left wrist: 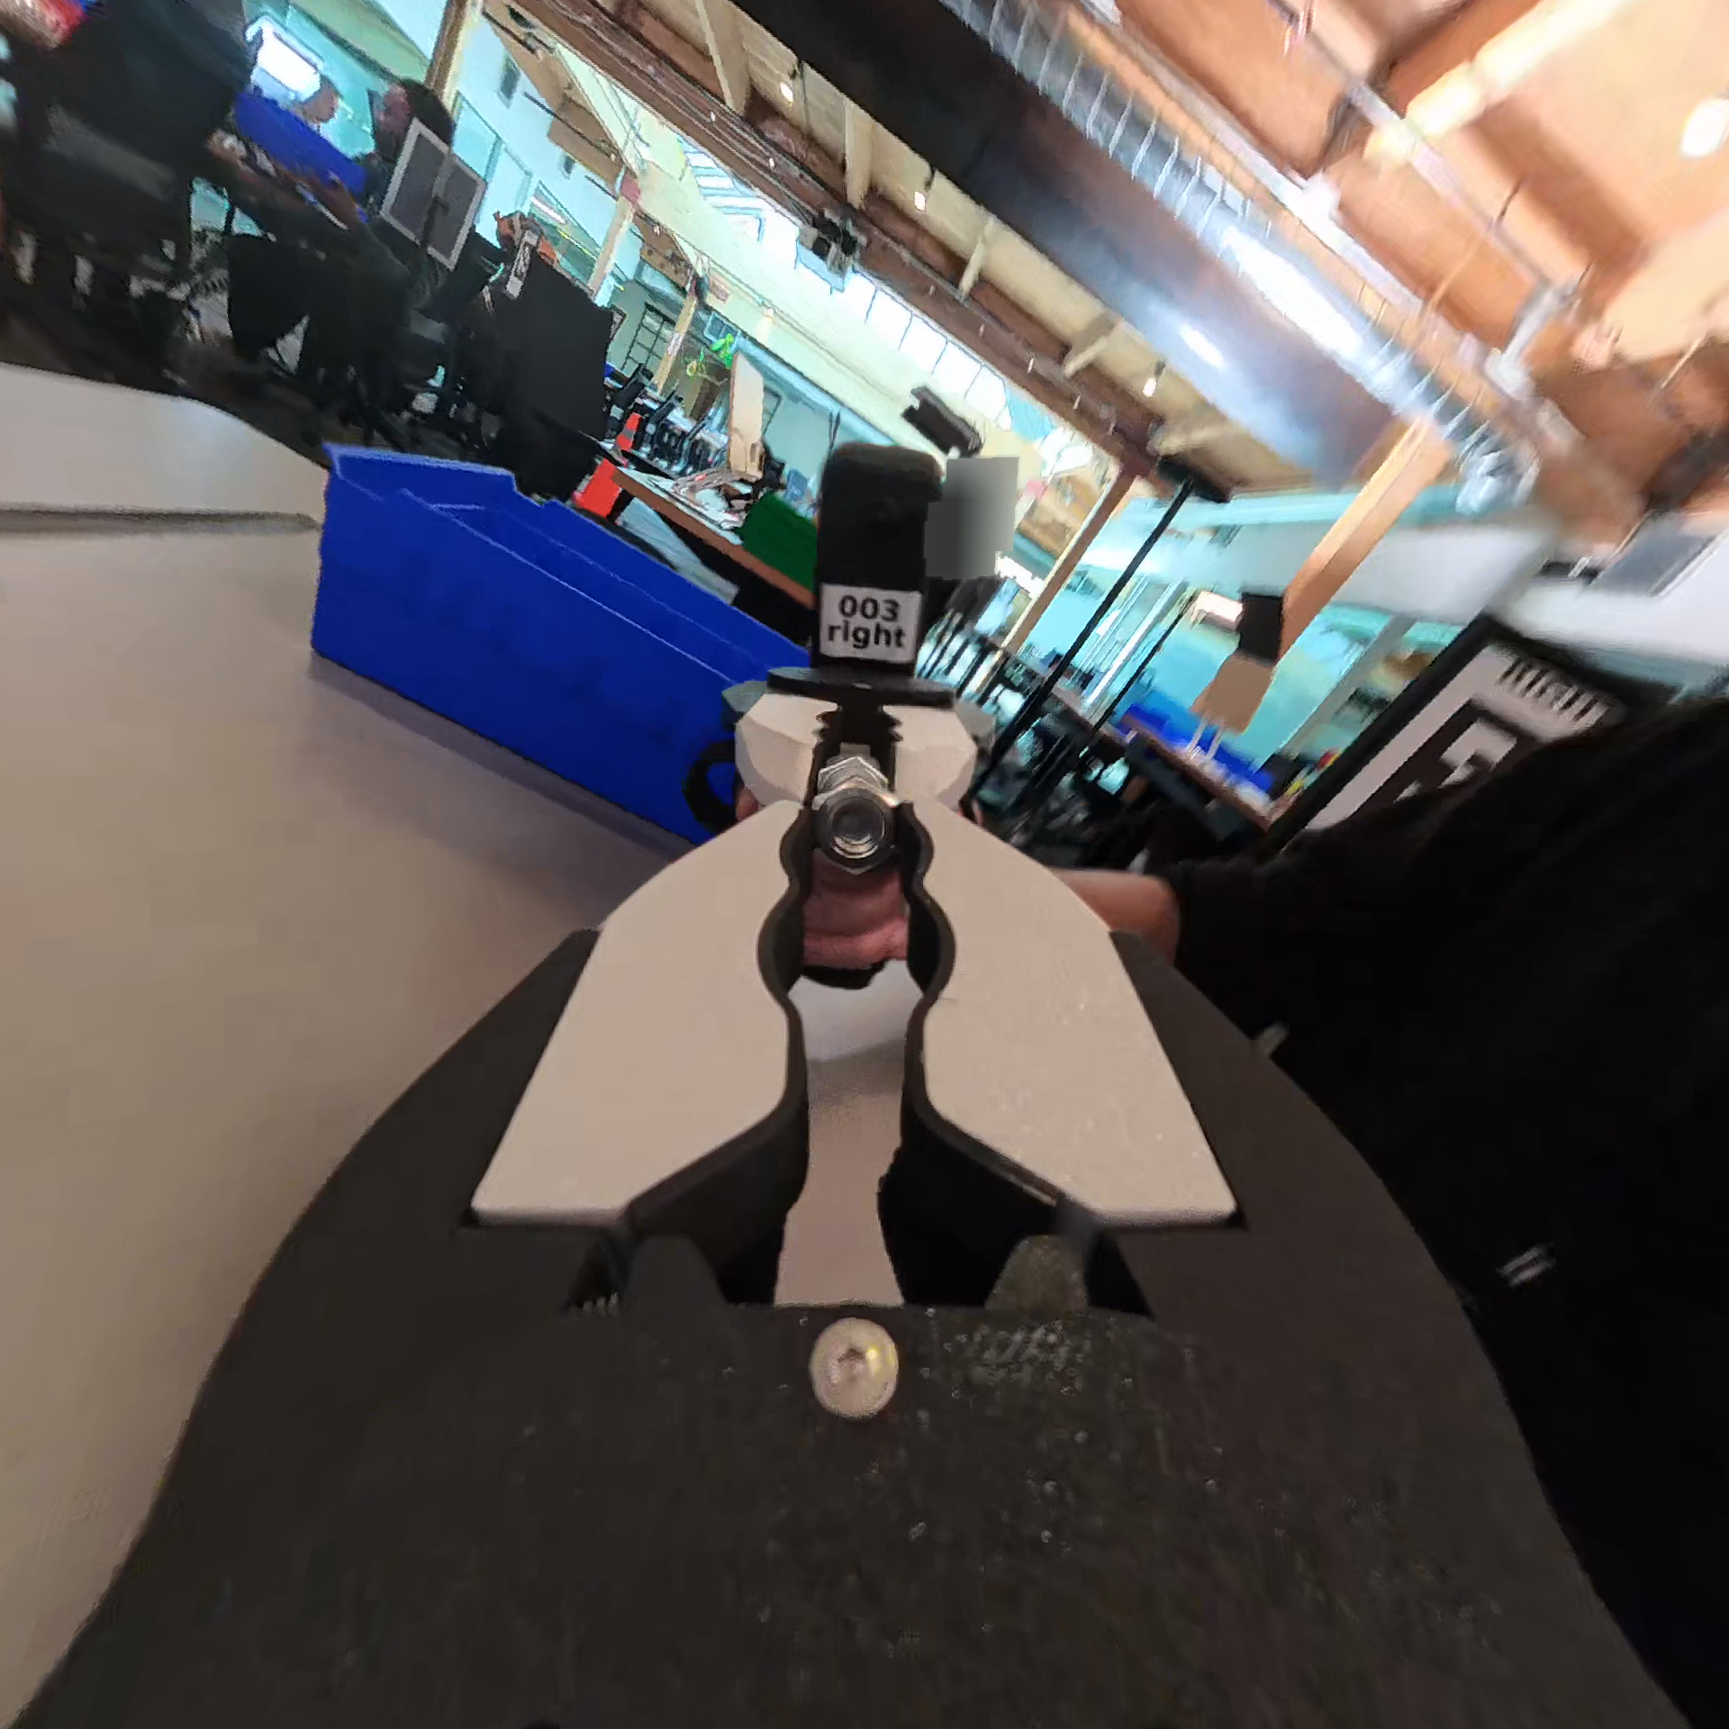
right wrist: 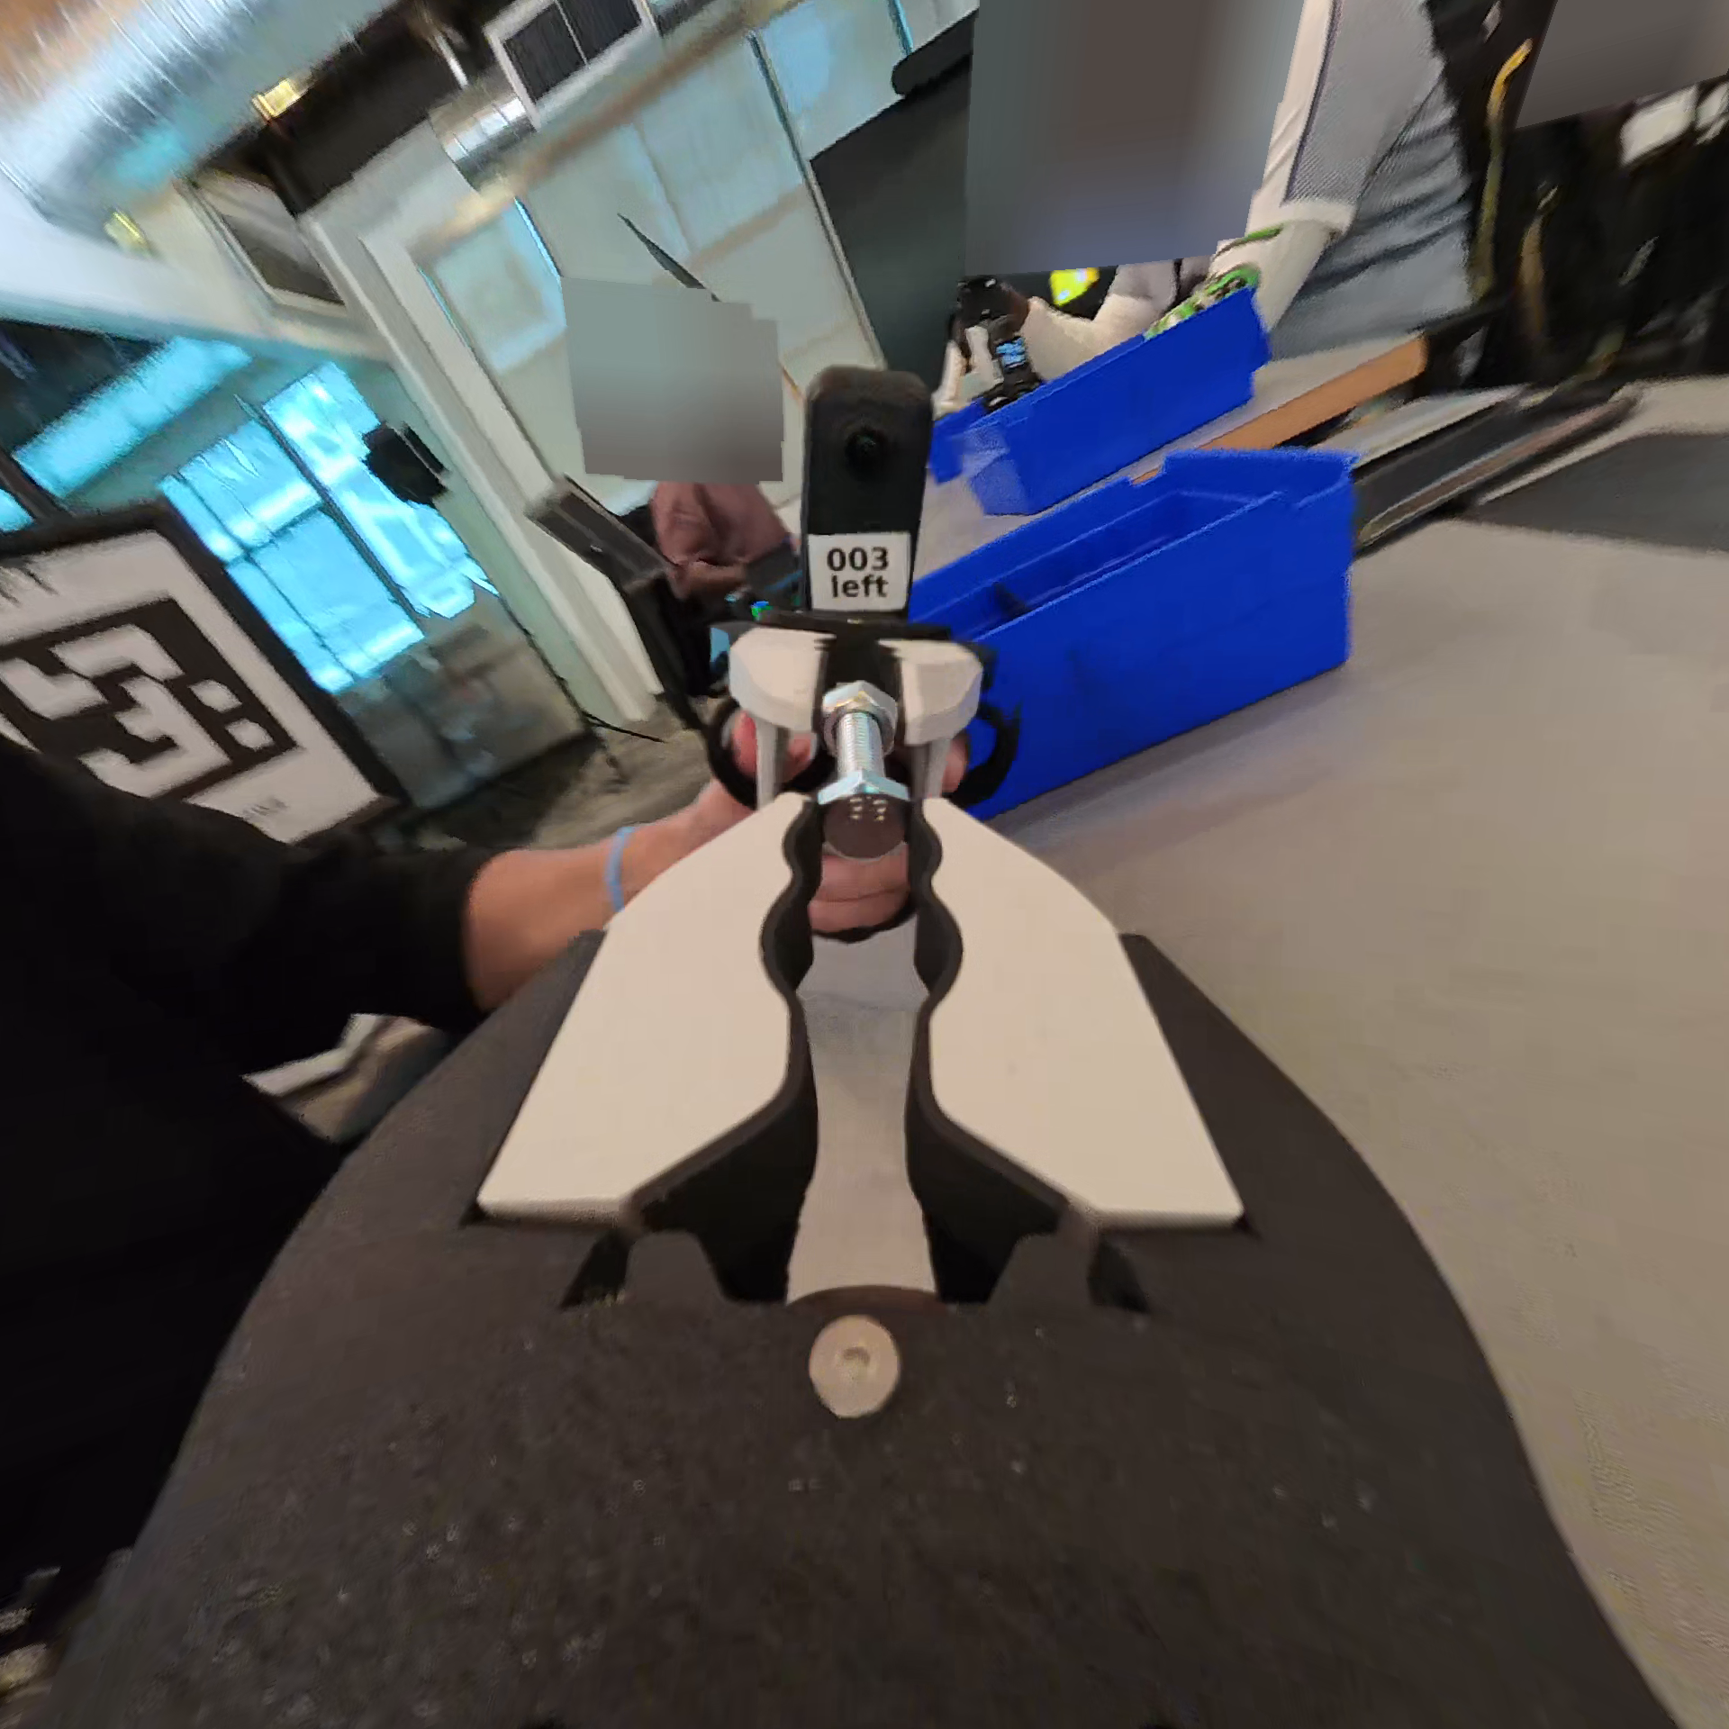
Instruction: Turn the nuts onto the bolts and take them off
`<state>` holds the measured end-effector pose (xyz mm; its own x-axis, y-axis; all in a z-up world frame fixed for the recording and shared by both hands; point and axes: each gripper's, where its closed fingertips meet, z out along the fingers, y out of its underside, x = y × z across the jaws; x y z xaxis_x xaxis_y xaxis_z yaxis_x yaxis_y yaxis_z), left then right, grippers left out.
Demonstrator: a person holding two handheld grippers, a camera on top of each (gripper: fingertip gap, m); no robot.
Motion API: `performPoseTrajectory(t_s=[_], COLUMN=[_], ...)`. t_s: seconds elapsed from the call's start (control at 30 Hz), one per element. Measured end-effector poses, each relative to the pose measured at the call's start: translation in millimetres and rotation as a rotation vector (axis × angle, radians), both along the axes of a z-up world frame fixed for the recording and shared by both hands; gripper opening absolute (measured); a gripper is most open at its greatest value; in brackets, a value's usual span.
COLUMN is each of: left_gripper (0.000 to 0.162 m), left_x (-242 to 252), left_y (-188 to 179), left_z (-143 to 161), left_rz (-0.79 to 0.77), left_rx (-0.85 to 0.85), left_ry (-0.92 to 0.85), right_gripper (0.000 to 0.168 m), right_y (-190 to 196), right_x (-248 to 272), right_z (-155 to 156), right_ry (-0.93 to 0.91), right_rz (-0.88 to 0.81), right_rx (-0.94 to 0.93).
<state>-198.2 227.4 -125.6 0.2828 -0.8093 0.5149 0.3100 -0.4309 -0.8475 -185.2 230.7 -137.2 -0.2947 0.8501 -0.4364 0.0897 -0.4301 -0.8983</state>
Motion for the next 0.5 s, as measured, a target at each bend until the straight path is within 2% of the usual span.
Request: performPoseTrajectory(t_s=[0.2, 0.33, 0.5], left_gripper=[0.016, 0.016, 0.017], left_x=[9, 11, 8], left_y=[-20, -31, -32], left_z=[3, 5, 3], left_rz=[0.010, -0.009, -0.054], left_rx=[0.283, 0.379, 0.283], left_ry=[0.306, 0.419, 0.390], right_gripper=[0.017, 0.017, 0.017], right_y=[-19, -31, -31], right_x=[8, 10, 7], right_z=[4, 5, 2], right_ry=[-0.014, -0.034, -0.025], right_rz=[0.221, 0.354, 0.330], right_rx=[-0.371, -0.601, -0.575])
